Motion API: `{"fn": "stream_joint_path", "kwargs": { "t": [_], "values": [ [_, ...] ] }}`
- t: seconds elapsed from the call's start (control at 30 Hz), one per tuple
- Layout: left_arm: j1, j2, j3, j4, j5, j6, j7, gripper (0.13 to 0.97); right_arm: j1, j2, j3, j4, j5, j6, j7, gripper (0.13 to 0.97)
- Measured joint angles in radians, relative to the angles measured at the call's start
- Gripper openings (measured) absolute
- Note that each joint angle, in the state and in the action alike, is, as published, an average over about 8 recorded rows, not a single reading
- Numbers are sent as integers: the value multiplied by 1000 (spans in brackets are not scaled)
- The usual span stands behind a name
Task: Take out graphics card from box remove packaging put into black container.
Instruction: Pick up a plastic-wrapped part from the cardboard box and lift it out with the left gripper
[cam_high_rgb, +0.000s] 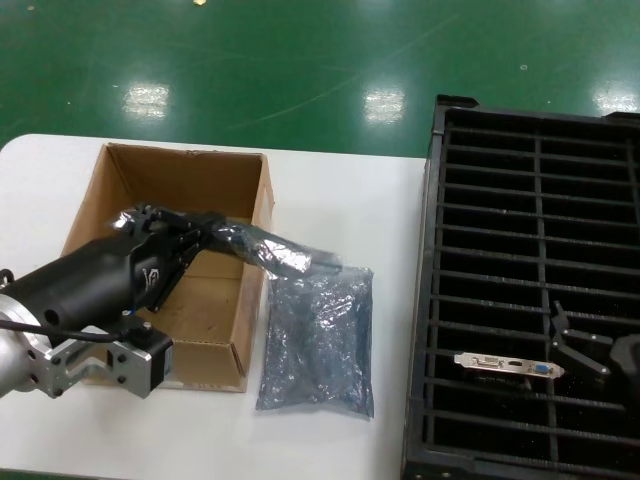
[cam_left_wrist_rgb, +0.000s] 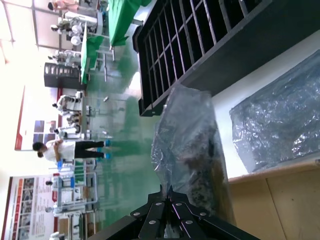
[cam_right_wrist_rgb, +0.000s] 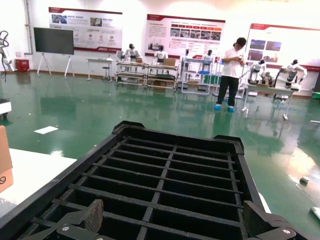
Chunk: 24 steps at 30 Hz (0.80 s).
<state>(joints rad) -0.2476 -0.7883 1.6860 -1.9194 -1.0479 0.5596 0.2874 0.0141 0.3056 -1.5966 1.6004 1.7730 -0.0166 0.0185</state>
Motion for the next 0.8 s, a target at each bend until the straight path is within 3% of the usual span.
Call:
{"fn": "stream_joint_path", "kwargs": {
  "t": [0.8],
  "values": [
    [4, -7, 8, -11, -6, -4, 7, 140, 4, 0, 5, -4, 0, -6, -2, 966]
  ]
}}
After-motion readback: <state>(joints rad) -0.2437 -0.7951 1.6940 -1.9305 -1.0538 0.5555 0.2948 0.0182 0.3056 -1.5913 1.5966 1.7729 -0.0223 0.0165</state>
